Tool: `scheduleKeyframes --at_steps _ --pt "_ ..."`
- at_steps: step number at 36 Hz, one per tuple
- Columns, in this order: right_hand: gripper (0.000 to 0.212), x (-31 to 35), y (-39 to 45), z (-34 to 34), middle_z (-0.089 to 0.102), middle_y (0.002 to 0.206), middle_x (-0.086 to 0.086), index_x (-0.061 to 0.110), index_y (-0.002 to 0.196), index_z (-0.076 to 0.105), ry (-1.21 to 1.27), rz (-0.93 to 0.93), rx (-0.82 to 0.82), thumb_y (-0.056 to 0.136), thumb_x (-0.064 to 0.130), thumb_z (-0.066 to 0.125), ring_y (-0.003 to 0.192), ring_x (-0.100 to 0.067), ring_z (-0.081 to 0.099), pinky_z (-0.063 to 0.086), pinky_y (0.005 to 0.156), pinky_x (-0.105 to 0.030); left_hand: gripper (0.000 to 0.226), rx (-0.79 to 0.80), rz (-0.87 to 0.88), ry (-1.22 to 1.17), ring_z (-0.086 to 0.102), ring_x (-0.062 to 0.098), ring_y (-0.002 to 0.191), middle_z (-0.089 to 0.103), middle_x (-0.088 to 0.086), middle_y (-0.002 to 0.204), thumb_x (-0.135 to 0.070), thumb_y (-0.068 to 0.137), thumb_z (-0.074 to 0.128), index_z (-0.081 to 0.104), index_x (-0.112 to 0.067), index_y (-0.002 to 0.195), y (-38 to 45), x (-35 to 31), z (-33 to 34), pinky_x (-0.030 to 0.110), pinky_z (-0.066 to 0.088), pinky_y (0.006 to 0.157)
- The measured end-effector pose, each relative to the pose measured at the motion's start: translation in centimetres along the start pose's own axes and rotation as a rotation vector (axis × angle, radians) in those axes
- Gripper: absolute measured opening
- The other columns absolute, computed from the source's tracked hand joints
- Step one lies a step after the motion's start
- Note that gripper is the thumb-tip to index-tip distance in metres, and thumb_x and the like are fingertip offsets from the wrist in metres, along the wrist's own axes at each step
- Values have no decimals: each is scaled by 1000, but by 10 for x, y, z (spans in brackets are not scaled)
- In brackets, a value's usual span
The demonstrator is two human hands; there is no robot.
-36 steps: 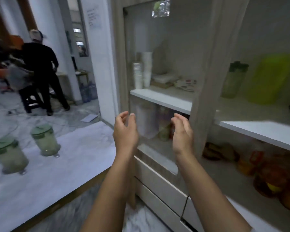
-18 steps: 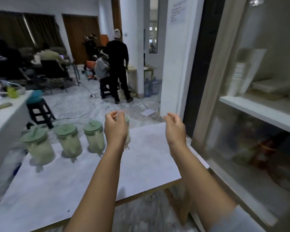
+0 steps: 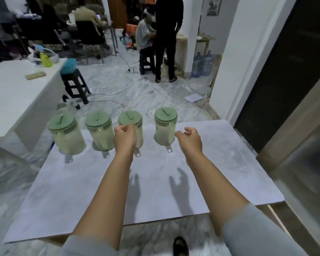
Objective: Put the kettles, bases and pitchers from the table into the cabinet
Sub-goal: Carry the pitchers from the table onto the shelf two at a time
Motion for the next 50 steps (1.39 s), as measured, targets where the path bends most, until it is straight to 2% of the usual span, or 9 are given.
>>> scheduleKeyframes --at_steps 3,5,9,14,21,38,43,46,50 --pt "51 -6 30 11 50 134 -4 16 134 42 -36 29 29 87 26 57 100 -19 50 38 75 -27 52 -17 -53 20 52 48 103 47 36 126 -30 91 47 49 14 116 22 13 15 53 43 89" --pt "52 -9 49 19 51 130 -4 15 135 40 -62 60 60 87 24 57 96 -20 50 39 71 -25 59 -18 -102 28 48 46 115 46 36 127 -34 91 47 44 15 125 39 23 26 51 46 81" --pt "49 -15 87 31 51 118 -5 13 134 39 -143 123 135 88 22 57 88 -18 45 29 44 -17 61 -12 -209 43 53 41 116 51 31 126 -42 86 49 50 6 124 71 42 49 49 45 95" --pt "54 -24 129 47 51 128 -7 13 135 38 -229 181 211 86 24 59 91 -20 47 29 43 -19 66 -78 -288 140 51 40 118 51 23 133 -44 89 46 42 5 132 101 53 67 41 45 93" --pt "38 -32 157 62 64 107 -13 3 112 59 -426 191 279 83 27 61 94 -31 61 39 58 -24 62 -102 -363 179 49 38 121 49 23 135 -39 90 50 41 3 134 114 65 83 41 43 95" --pt "48 -20 170 71 65 113 -17 4 115 57 -198 176 219 84 41 55 103 -33 63 48 86 -37 72 -66 -242 165 49 38 123 50 21 137 -52 90 47 42 3 136 125 55 87 45 41 103" --pt "42 -11 158 65 66 89 -11 5 102 58 -127 121 147 86 44 56 81 -27 67 50 76 -35 74 -10 -199 103 57 39 112 61 23 122 -59 90 37 56 5 121 125 44 78 45 45 96" --pt "38 -3 143 61 61 73 -6 8 92 57 -64 68 56 84 46 58 64 -22 61 53 77 -38 57 6 -136 85 60 32 89 67 15 96 -47 97 29 65 -5 83 121 31 69 35 42 77" --pt "46 8 113 55 64 86 -7 12 90 60 17 8 -80 78 56 59 79 -25 61 53 80 -40 50 19 -49 32 55 25 73 62 5 70 -45 96 32 57 -13 66 114 18 55 34 42 75"
Point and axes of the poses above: each hand's wrist, its own y-axis towards the middle knuckle, its own z-axis out of the palm, x = y × z, the point moved 4 cm from there along y, towards the middle knuckle
